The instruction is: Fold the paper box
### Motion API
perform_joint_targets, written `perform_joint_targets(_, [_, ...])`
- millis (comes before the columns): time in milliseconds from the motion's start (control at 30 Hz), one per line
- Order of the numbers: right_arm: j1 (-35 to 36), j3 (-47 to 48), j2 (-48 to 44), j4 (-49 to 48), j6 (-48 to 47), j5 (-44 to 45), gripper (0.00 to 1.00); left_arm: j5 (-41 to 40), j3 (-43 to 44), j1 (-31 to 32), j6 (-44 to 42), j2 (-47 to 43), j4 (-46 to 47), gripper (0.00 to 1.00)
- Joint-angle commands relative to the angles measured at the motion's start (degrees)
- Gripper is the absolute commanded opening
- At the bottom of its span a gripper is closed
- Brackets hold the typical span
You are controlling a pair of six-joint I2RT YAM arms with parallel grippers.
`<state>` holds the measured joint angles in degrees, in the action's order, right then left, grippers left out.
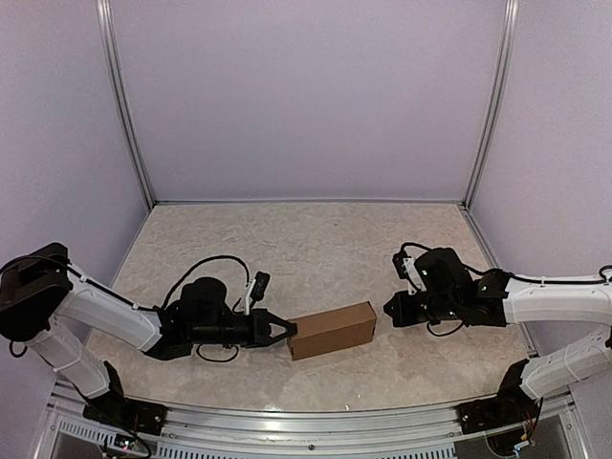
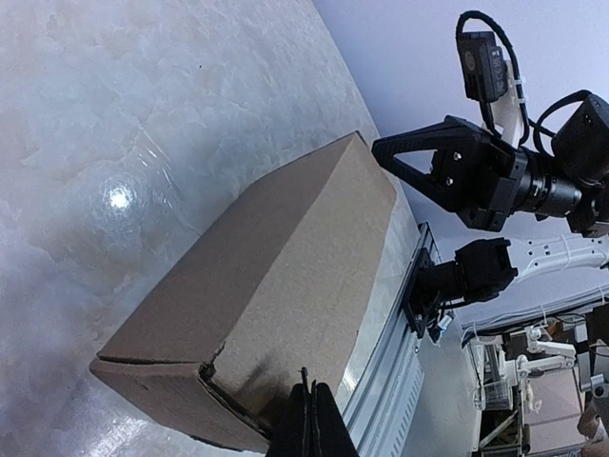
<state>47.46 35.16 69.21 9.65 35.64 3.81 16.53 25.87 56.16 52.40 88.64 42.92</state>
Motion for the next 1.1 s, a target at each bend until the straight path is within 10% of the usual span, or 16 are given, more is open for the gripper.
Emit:
perform_joint_targets(0, [-0.4, 0.4, -1.2, 1.0, 0.4, -0.5, 0.0, 1.0, 1.0, -0.3, -3.3, -1.7, -13.4, 0.0])
perform_joint_targets(533, [1.9, -4.4, -6.9, -1.8, 1.7, -6.2, 0.0, -7.0, 16.2, -3.6, -16.2, -16.2, -39.8, 0.0])
perform_joint_targets(1067, [9.0, -9.6, 5.0, -15.9, 12.0, -6.8, 0.0, -3.3, 28.7, -8.3, -18.5, 3.3, -45.3, 0.0])
